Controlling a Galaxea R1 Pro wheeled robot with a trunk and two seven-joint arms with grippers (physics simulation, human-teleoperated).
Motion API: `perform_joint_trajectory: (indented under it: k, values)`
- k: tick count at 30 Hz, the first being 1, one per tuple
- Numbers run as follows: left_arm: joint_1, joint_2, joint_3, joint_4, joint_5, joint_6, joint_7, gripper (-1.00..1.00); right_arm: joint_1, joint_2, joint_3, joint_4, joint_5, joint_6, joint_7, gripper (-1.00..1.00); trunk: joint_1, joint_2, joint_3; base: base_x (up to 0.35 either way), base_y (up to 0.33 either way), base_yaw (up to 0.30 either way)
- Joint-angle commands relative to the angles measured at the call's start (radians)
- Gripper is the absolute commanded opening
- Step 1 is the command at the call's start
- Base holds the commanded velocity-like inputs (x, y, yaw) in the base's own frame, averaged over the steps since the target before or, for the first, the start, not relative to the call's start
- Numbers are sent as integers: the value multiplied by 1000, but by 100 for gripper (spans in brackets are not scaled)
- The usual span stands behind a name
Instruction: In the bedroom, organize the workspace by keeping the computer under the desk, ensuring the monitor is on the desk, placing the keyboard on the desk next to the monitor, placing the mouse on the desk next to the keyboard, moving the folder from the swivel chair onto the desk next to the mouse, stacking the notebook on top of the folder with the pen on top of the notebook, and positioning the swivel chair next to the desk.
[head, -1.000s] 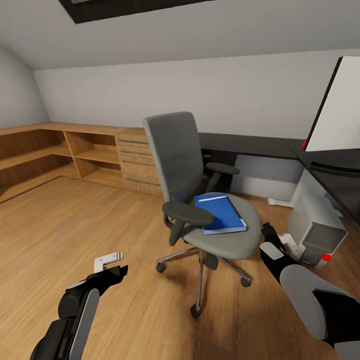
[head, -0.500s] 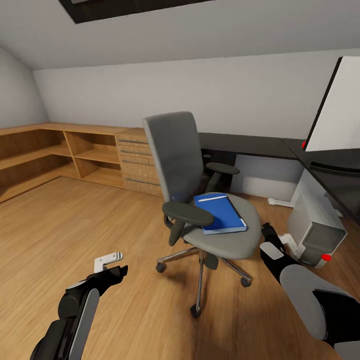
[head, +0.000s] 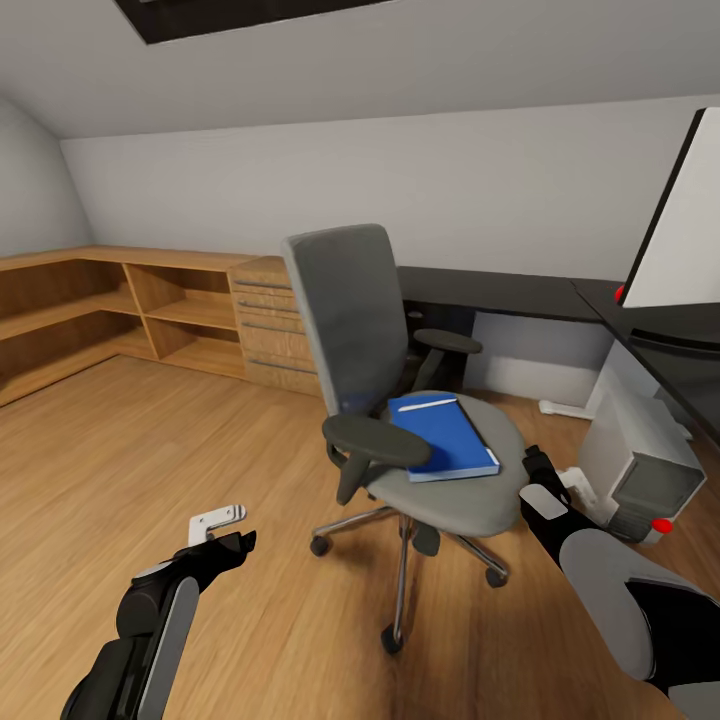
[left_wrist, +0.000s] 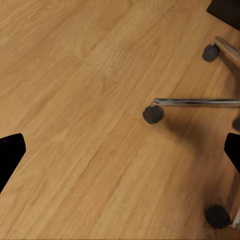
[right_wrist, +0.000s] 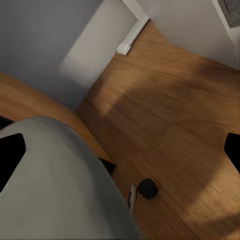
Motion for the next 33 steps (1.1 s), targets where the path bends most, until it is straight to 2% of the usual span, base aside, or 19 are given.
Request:
perform_joint_trajectory:
  k: [1, 14, 22, 26, 29, 31, 33]
  values:
    - [-1, -1, 1, -1, 11, 4, 8, 100, 0, 0, -3, -1, 0, -1, -2, 100, 0, 0, -1, 66, 0, 0]
    - [-1, -1, 2, -1, 11, 5, 7, 100, 0, -3, -3, 2, 1, -2, -1, 100, 0, 0, -1, 104, 0, 0]
    - [-1, -1, 2, -1, 11, 5, 9, 100, 0, -52, -3, 4, -4, 8, 0, 100, 0, 0, -1, 7, 0, 0]
    - [-1, -1, 2, -1, 10, 5, 9, 100, 0, -59, -3, 4, -4, 21, 3, 100, 0, 0, -1, 0, 0, 0]
    - [-1, -1, 2, -1, 9, 5, 9, 100, 0, -67, -4, 3, -5, 70, 25, 100, 0, 0, -1, 0, 0, 0]
    - [-1, -1, 2, -1, 9, 5, 9, 100, 0, -77, -5, 3, -7, 130, 63, 100, 0, 0, -1, 0, 0, 0]
    - [-1, -1, 2, -1, 9, 5, 9, 100, 0, -95, -6, 5, -51, 213, 126, 100, 0, 0, -1, 0, 0, 0]
